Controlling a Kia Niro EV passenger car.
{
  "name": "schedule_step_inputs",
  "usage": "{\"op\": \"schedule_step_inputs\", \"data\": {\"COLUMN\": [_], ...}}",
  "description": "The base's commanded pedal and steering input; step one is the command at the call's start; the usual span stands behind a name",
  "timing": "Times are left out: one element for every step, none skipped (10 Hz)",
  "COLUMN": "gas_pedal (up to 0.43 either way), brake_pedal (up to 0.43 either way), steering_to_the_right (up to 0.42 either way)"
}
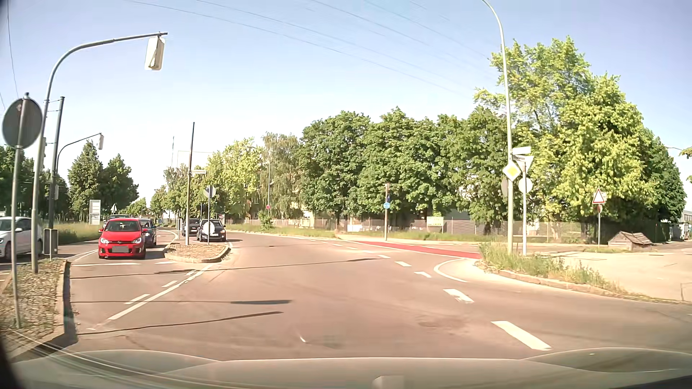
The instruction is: Follow the waypoints while adhering to traffic rules and regulations
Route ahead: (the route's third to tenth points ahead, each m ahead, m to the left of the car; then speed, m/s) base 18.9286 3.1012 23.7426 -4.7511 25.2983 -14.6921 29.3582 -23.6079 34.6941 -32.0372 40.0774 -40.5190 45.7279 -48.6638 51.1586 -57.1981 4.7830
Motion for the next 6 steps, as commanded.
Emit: {"op": "schedule_step_inputs", "data": {"gas_pedal": [0.067,0.067,0.067,0.067,0.067,0.059], "brake_pedal": [0.0,0.0,0.0,0.0,0.0,0.0], "steering_to_the_right": [-0.008,-0.008,-0.004,-0.003,-0.002,-0.002]}}
